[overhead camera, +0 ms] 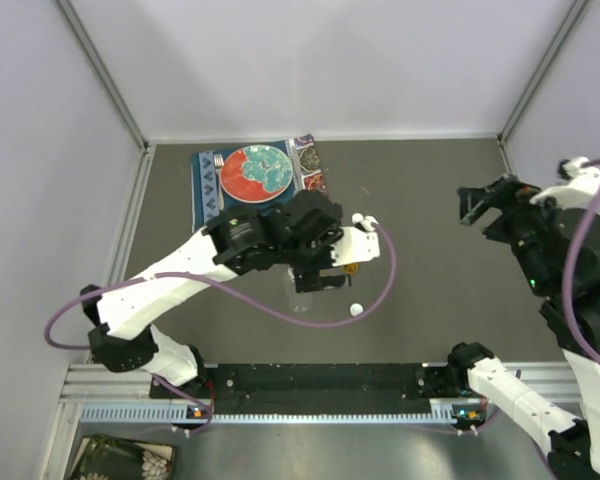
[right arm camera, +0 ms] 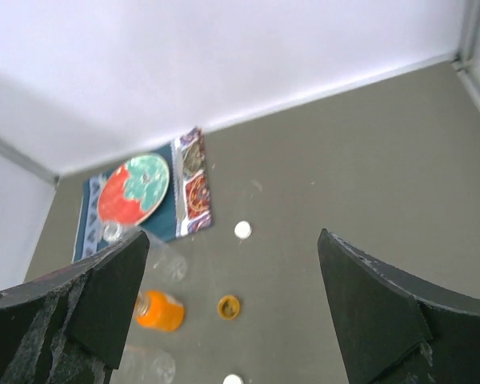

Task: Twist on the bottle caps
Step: Pick up the bottle cap from the center of the board.

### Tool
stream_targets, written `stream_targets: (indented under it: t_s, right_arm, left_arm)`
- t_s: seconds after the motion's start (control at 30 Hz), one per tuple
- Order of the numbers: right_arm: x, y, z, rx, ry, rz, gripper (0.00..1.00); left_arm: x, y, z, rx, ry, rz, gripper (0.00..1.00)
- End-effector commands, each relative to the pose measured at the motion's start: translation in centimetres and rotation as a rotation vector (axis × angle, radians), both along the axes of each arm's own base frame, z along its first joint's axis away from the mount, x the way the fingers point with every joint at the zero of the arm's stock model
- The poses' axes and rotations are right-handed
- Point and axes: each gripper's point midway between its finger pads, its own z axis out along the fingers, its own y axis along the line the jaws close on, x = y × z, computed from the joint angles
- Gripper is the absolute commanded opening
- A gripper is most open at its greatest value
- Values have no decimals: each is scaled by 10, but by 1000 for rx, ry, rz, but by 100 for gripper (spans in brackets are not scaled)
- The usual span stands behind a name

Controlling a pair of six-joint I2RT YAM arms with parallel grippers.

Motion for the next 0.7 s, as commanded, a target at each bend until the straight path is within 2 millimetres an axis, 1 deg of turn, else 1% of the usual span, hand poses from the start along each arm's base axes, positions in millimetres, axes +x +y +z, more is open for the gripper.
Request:
stream_targets:
  t_s: [0.0, 0.03, 0.07, 0.1, 0.13, 0.17, 0.2, 0.27, 0.3, 0.37, 0.4, 0.47, 0.5, 0.53, 0.57, 0.67]
  right_arm:
    - [-21, -48, 25, 0, -76, -212, 88]
    - [-28, -53, 33, 13, -102, -225, 88]
    - [-30, -54, 36, 22, -113, -224, 88]
    - [-32, -54, 39, 24, -121, -218, 86]
    - [-35, -54, 44, 25, -134, -213, 83]
    - [-35, -53, 46, 17, -137, -200, 83]
    - [-36, -52, 47, 14, -139, -195, 83]
    - [-34, -52, 48, 4, -138, -193, 85]
    - [-33, -51, 47, 5, -135, -191, 86]
    - [-31, -48, 45, 4, -127, -184, 86]
    - [-30, -48, 43, 4, -124, -182, 86]
    - [-29, -46, 40, 6, -117, -176, 86]
    - [-29, -46, 40, 8, -119, -178, 86]
    - [-27, -44, 37, 8, -112, -172, 86]
    - [-27, -44, 37, 6, -112, -173, 86]
    - [-26, -43, 34, 5, -109, -167, 85]
  left_arm:
    - [7, -54, -25, -36, -17, -86, 98]
    - [6, -60, -38, -22, 2, -99, 98]
    - [7, -67, -46, -21, 8, -104, 98]
    - [9, -75, -61, -4, 27, -105, 98]
    - [11, -85, -67, -16, 32, -112, 98]
    - [11, -91, -77, -5, 47, -120, 98]
    - [14, -97, -95, 27, 65, -116, 98]
    - [18, -105, -113, 53, 81, -107, 98]
    - [19, -110, -131, 84, 109, -97, 97]
    - [17, -117, -146, 87, 136, -112, 96]
    - [15, -120, -157, 98, 152, -116, 95]
    - [16, -123, -168, 102, 163, -112, 93]
    - [16, -124, -176, 113, 175, -111, 92]
    - [15, -122, -185, 128, 182, -114, 92]
    - [16, -124, -190, 124, 177, -118, 92]
    - [16, -121, -210, 153, 183, -109, 91]
